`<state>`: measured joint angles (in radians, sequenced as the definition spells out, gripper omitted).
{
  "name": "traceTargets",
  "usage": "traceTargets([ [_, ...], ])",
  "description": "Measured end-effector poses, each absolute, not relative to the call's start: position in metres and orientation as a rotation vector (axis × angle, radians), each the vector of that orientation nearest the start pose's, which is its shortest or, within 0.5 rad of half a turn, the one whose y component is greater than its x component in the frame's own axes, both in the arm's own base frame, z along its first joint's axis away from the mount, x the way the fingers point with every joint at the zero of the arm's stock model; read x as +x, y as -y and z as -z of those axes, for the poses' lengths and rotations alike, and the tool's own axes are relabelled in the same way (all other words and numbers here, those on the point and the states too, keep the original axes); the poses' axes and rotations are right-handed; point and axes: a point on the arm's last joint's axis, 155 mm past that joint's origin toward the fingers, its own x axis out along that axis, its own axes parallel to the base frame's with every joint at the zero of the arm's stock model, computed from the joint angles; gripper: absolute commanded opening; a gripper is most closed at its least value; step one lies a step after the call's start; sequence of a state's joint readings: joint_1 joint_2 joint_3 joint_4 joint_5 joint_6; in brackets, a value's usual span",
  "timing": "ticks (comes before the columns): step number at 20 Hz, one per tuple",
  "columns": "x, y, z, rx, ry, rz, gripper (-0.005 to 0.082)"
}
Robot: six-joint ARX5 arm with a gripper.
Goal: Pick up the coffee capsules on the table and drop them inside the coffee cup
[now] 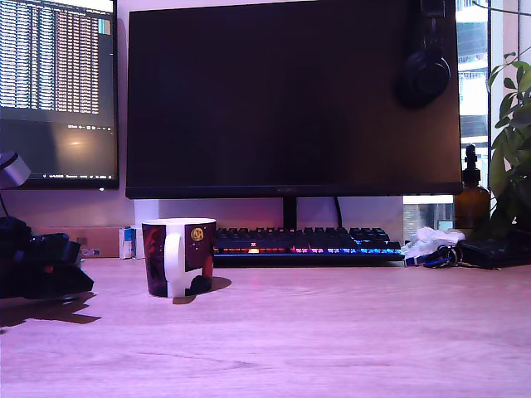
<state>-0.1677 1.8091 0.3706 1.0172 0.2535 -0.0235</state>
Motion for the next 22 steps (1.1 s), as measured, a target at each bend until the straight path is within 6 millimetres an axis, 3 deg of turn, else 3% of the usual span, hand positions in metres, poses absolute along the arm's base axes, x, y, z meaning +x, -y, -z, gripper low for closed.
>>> traceTargets([
  [9,0.384,0.118,-0.031,-0.077,-0.418,0.436,0.0126],
  [13,0.392,0.124,-0.083,-0.118,-0.272,0.467,0.0127],
  [16,0.397,0.141,-0.113,-0.163,-0.212,0.555,0.0127],
  [22,0.405,0.178,-0.126,-0.203,-0.277,0.694,0.0127],
])
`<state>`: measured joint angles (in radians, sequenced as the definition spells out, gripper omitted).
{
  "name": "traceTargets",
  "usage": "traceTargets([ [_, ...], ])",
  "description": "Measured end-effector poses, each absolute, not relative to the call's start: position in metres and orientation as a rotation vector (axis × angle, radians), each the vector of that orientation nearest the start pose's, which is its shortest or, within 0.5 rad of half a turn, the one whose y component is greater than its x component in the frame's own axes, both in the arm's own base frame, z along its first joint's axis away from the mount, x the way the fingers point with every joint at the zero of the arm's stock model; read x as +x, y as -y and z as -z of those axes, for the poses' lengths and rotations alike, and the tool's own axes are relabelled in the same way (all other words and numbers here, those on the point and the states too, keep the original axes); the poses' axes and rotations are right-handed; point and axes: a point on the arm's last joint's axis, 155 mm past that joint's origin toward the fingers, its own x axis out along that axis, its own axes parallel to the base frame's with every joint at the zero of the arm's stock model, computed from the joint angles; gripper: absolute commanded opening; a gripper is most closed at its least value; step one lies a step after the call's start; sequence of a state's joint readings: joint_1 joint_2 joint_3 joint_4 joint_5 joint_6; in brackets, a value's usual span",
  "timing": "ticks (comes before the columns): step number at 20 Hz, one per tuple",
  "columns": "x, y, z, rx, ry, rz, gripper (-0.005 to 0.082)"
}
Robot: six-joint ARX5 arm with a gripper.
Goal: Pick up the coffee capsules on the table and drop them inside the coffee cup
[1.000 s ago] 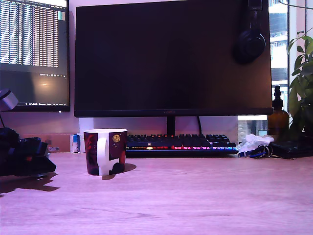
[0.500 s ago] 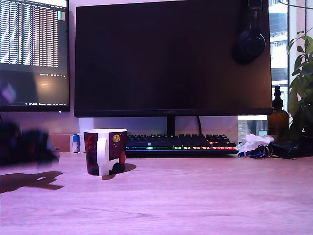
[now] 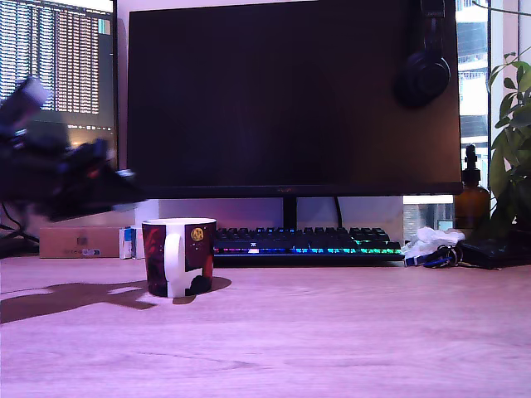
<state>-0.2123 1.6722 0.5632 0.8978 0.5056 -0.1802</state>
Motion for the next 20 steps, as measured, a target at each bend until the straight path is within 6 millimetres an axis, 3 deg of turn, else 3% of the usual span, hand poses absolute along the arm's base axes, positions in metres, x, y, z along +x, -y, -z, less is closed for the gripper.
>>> traceTargets([
  [8,0.412,0.223,-0.139,-0.159,-0.388,0.808,0.0127],
  [11,0.407,0.237,-0.130,-0.081,-0.469,0.833,0.0127],
  [17,0.400,0.225,-0.102,0.059,-0.623,0.792,0.0127],
  [20,0.399,0.217,-0.121,0.085,-0.589,0.763,0.0126],
])
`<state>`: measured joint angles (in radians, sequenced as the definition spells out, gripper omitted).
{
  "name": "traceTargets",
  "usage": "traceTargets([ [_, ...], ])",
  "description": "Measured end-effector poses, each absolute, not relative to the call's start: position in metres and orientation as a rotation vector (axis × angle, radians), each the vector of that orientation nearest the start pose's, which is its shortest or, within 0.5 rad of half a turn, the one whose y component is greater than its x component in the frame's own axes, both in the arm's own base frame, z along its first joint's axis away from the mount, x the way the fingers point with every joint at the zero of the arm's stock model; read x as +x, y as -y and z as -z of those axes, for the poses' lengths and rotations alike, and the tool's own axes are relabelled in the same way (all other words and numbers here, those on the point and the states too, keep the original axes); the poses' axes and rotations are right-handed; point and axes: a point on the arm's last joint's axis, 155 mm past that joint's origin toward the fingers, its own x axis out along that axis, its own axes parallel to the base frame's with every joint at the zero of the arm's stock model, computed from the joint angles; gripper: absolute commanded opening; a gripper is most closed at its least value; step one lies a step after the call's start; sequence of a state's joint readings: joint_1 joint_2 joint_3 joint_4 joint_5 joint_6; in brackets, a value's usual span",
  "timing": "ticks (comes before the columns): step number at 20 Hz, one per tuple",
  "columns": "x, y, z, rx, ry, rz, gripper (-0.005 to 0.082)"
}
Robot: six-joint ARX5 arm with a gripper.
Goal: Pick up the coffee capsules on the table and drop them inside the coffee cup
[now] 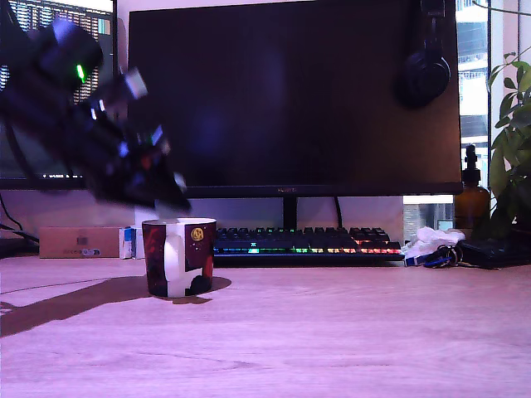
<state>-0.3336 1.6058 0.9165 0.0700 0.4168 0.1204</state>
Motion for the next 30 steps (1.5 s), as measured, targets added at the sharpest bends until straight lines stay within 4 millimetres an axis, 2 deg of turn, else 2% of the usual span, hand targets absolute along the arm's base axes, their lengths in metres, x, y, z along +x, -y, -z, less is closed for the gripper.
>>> traceTargets([
  [2,0.399,0.217,-0.142,0.088,-0.535,0.763,0.0127],
  [3,0.400,0.217,-0.147,0.091,-0.524,0.762,0.0127],
  [21,0.393,0.214,-0.134,0.090,-0.590,0.757,0.0128],
  [22,0.393,0.214,-0.134,0.090,-0.591,0.757,0.0142],
  [23,0.393,0.214,-0.133,0.090,-0.594,0.757,0.0195],
  [26,0.389,0.213,-0.128,0.097,-0.618,0.760,0.0477],
  [27,0.389,0.213,-0.128,0.098,-0.617,0.761,0.0507],
  [30,0.387,0.212,-0.127,0.098,-0.630,0.760,0.0502],
])
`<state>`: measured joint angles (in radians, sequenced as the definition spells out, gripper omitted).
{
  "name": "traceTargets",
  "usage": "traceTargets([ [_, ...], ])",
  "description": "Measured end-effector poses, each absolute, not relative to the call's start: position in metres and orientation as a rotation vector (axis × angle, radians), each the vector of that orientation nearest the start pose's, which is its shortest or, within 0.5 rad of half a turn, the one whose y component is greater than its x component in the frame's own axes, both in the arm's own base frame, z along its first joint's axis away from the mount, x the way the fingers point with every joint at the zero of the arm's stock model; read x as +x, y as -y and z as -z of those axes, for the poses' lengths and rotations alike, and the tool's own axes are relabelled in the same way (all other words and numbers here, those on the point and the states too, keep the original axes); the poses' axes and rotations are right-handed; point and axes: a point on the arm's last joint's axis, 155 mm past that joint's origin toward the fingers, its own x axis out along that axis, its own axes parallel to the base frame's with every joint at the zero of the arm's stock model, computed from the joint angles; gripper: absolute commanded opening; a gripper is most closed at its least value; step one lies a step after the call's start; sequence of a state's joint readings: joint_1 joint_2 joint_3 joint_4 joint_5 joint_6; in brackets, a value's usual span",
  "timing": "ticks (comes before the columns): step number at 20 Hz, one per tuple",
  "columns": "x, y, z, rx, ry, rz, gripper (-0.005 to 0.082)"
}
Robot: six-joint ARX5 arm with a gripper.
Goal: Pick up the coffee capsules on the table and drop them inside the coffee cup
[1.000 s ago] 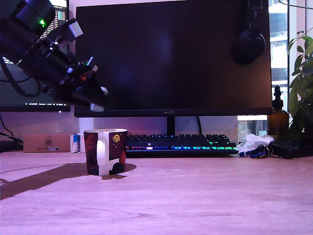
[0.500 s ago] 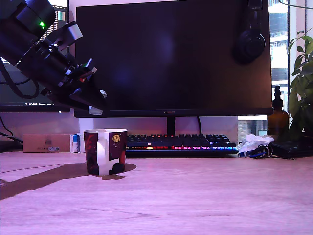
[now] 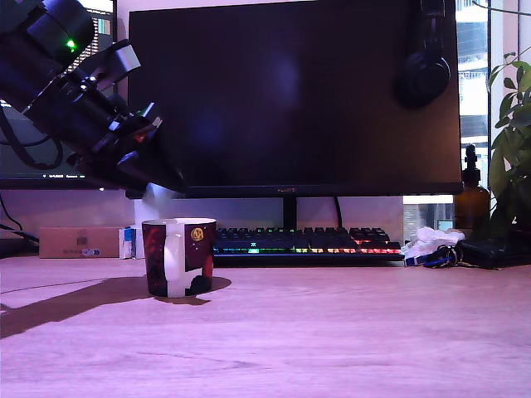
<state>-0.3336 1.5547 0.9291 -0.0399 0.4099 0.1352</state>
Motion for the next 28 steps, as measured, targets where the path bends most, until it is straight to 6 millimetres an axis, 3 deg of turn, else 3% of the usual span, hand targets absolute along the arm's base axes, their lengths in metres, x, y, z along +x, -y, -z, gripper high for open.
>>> traceTargets([
  [3,0.389,0.213,-0.130,0.099,-0.629,0.760,0.0474],
  [5,0.390,0.213,-0.135,0.098,-0.628,0.760,0.0394],
  [10,0.393,0.214,-0.143,0.099,-0.633,0.761,0.0012],
  [11,0.392,0.214,-0.143,0.099,-0.634,0.762,-0.0026],
  [16,0.384,0.213,-0.141,0.091,-0.667,0.771,-0.0023],
  [22,0.365,0.207,-0.186,0.065,-0.601,0.796,-0.0023],
  [28,0.350,0.199,-0.173,0.028,-0.683,0.793,-0.0023],
])
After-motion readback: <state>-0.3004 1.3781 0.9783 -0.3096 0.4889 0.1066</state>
